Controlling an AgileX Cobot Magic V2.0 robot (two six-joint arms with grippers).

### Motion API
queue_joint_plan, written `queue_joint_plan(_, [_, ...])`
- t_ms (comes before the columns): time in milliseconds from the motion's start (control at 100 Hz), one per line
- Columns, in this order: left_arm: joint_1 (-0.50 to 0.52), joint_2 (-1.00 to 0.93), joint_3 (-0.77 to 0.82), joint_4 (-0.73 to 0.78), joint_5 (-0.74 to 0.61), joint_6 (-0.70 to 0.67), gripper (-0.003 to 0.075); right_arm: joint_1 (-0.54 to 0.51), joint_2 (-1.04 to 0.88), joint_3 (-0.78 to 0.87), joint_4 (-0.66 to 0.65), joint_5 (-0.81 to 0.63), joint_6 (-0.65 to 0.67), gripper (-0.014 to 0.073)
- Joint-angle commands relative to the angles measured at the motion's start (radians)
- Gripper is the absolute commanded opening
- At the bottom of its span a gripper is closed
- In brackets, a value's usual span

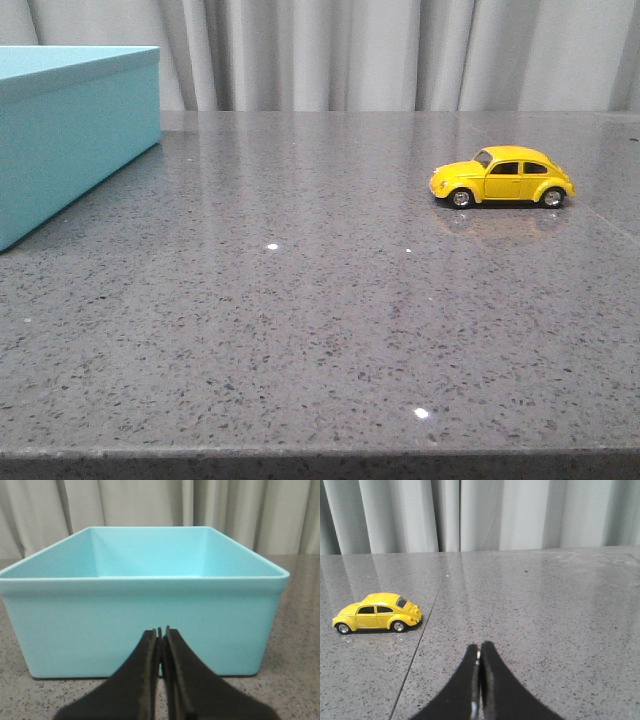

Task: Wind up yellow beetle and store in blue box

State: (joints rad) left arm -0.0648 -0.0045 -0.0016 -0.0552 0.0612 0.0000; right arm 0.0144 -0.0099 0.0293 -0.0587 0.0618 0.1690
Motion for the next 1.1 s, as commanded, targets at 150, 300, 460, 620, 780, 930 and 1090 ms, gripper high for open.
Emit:
queue_joint_plan(150, [-0.001,0.005,-0.063,-0.007,-0.074,-0.005,-0.0019,-0.005,-0.002,-0.134,-0.01,0.008,-0.003,-0.0058])
queue_joint_plan(300, [-0.001,0.078,-0.154,-0.007,-0.074,-0.005,-0.0019,-0.005,0.07,-0.241,-0.01,0.107,-0.003,-0.0059])
queue_joint_plan(460, [-0.001,0.176,-0.268,-0.007,-0.074,-0.005,-0.0019,-0.005,0.168,-0.353,-0.009,0.178,-0.003,-0.0059])
queue_joint_plan(620, [-0.001,0.272,-0.372,-0.007,-0.074,-0.005,-0.0019,-0.005,0.284,-0.462,-0.009,0.21,-0.003,-0.0059])
queue_joint_plan(780, [-0.001,0.341,-0.444,-0.007,-0.076,-0.005,-0.0019,-0.005,0.38,-0.55,-0.008,0.212,-0.003,-0.0059])
queue_joint_plan(930, [-0.001,0.343,-0.449,-0.007,-0.095,-0.005,-0.0019,-0.005,0.391,-0.558,-0.009,0.207,-0.003,-0.0059])
queue_joint_plan(1090, [-0.001,0.343,-0.449,-0.007,-0.15,-0.005,-0.0019,-0.005,0.392,-0.552,0.018,0.197,-0.003,-0.0059])
